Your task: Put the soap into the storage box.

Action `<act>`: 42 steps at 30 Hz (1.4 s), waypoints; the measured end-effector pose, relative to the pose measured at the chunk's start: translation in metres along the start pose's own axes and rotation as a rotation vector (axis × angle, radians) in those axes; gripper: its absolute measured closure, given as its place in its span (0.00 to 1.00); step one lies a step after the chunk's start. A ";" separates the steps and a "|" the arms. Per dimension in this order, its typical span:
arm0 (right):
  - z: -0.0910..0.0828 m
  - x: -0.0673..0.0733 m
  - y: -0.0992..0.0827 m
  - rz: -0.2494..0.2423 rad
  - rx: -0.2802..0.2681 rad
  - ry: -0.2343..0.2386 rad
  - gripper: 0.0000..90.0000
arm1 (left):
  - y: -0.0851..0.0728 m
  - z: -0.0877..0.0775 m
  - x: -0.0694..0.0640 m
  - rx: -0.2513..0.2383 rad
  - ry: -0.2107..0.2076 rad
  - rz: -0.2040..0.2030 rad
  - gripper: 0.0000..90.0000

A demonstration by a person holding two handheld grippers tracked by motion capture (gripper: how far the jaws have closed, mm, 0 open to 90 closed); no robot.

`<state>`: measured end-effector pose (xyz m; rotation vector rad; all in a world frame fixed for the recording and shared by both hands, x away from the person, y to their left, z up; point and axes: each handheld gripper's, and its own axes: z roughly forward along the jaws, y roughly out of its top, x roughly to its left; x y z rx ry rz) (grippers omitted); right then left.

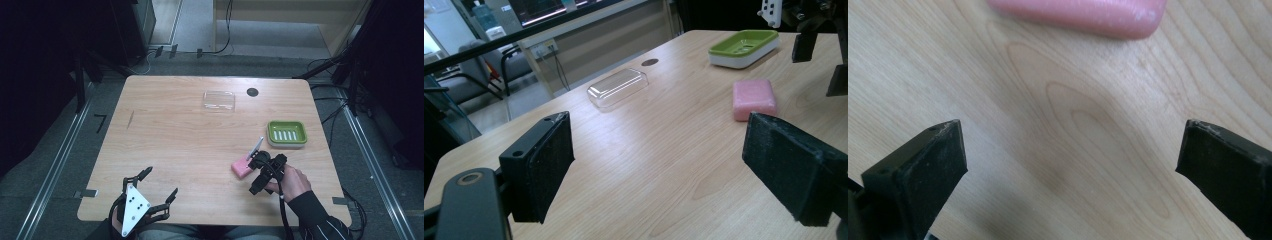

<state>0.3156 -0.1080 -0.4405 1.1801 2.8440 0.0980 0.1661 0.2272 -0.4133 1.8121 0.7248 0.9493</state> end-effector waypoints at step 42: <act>0.009 -0.003 0.057 0.017 -0.020 0.061 0.00 | 0.000 -0.001 0.001 -0.004 0.003 -0.002 0.15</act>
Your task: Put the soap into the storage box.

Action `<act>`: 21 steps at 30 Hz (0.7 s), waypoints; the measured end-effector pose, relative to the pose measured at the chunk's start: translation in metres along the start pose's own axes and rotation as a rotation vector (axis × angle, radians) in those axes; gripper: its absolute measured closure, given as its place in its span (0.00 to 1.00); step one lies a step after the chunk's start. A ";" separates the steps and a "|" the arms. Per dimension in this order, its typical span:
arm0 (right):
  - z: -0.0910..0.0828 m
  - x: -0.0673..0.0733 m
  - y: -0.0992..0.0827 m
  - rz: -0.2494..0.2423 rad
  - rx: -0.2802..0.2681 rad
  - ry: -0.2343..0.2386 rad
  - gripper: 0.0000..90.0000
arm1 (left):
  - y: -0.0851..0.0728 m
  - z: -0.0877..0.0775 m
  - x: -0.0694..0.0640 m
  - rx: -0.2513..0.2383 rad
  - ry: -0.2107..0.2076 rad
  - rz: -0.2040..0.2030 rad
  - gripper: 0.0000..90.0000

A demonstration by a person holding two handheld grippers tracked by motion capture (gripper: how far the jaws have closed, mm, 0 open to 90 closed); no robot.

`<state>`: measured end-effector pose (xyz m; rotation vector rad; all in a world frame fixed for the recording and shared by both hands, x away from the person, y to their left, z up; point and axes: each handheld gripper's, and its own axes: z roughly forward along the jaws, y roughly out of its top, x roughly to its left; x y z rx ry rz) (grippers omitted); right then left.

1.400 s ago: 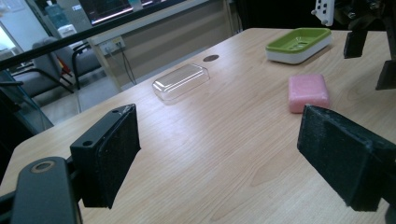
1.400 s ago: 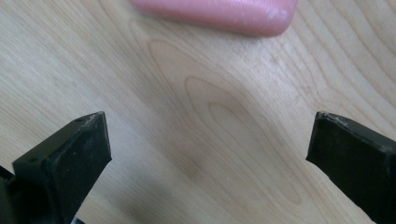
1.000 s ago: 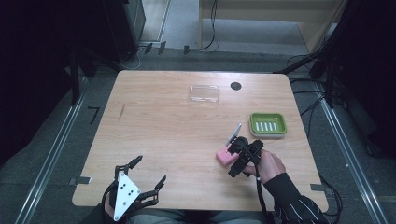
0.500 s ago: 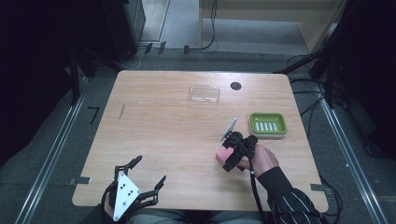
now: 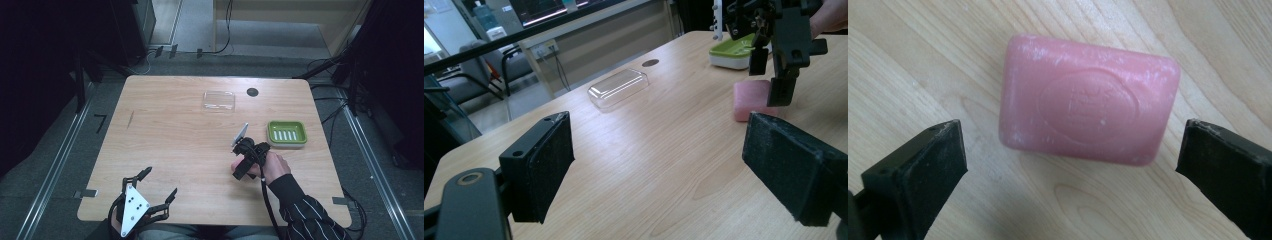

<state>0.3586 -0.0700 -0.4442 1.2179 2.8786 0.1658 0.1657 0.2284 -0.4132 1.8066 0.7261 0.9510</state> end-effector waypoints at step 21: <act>0.022 -0.006 0.013 0.042 0.049 -0.017 0.00 | 0.000 0.000 0.000 0.001 -0.001 0.000 0.15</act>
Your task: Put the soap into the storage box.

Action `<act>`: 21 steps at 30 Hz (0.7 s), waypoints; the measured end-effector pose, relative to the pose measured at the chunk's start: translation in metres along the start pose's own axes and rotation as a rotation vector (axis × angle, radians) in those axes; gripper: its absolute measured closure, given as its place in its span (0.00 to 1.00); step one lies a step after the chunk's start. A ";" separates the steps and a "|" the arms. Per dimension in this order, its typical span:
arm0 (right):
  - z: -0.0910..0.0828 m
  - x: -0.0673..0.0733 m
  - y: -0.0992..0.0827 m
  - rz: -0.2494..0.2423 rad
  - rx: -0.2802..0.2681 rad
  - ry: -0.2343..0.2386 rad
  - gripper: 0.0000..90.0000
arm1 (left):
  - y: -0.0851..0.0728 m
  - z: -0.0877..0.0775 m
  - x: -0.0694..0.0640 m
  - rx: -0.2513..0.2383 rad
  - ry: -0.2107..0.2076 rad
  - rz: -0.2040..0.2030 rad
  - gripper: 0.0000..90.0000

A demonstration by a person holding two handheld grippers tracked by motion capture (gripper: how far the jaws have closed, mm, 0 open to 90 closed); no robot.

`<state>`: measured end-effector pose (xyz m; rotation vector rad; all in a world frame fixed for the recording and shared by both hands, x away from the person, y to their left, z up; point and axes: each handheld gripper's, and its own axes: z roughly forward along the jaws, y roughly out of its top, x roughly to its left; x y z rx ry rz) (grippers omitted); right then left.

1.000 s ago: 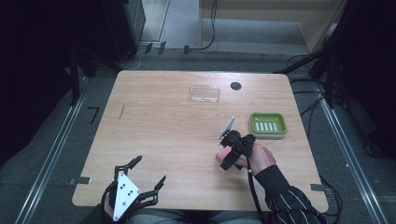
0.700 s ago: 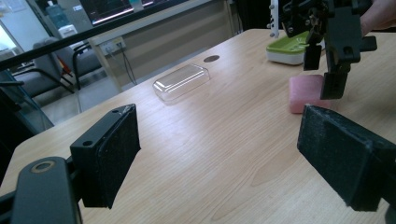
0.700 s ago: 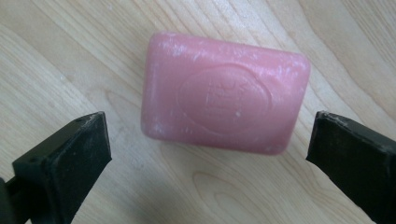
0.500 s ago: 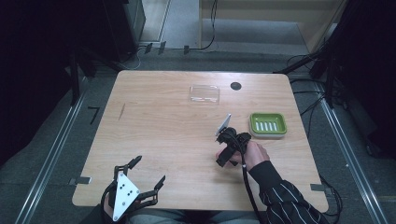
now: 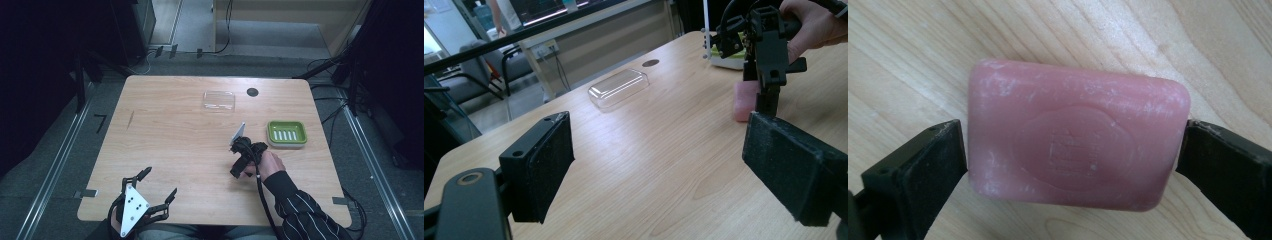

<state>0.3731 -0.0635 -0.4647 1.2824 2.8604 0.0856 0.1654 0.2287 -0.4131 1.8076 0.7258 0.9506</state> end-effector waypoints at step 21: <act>0.007 0.001 0.001 -0.019 0.001 0.003 0.11 | 0.000 0.000 0.000 -0.001 0.002 0.000 0.15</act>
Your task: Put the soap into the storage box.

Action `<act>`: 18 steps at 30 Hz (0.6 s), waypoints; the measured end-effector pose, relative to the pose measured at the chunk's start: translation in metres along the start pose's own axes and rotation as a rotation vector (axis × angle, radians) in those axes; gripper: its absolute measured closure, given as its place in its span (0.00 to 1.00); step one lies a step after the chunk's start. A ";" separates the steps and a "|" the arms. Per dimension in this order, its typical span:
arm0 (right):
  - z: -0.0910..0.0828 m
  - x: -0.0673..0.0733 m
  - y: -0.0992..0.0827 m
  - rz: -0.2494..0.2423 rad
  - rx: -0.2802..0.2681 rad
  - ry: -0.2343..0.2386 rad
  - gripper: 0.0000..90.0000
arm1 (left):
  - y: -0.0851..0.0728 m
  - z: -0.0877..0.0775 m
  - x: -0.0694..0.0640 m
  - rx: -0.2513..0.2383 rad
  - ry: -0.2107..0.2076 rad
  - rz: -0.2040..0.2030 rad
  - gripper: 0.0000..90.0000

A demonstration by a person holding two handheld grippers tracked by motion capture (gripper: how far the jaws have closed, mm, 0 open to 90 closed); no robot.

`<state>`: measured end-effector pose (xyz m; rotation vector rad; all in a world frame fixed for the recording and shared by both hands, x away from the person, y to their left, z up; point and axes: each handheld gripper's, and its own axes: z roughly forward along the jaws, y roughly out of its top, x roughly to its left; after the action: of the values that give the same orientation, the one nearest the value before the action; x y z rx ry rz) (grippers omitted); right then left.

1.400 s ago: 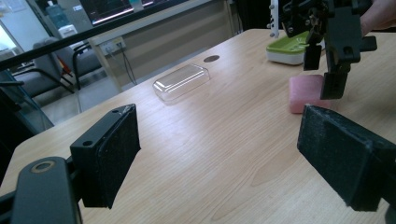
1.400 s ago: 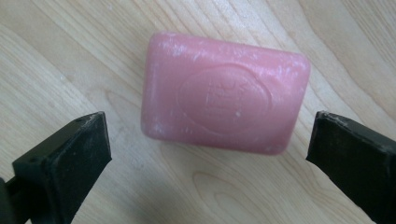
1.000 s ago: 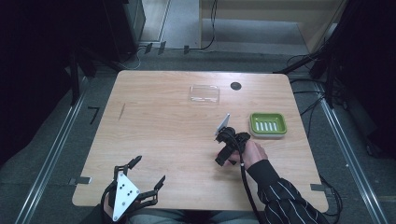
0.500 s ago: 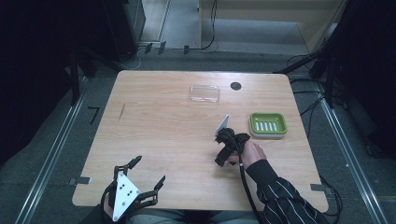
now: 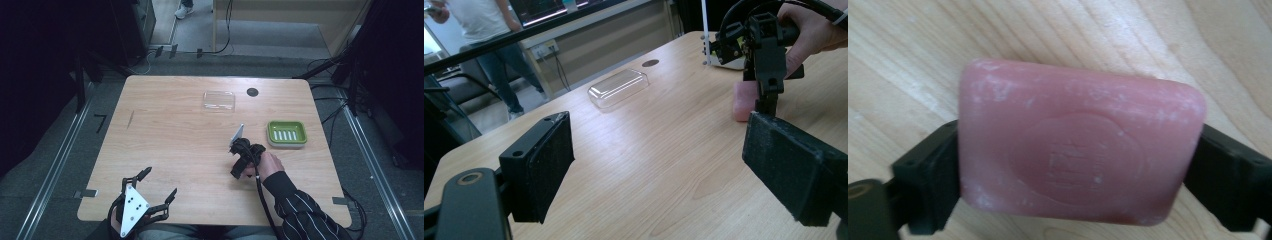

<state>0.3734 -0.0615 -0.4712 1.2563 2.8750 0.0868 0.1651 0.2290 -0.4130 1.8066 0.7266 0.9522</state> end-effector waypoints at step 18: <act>-0.001 0.002 0.001 -0.004 0.009 -0.011 0.13 | 0.000 0.000 0.000 0.000 0.001 -0.002 0.15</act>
<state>0.3724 -0.0594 -0.4703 1.2487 2.8716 0.0672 0.1649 0.2291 -0.4130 1.8052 0.7290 0.9518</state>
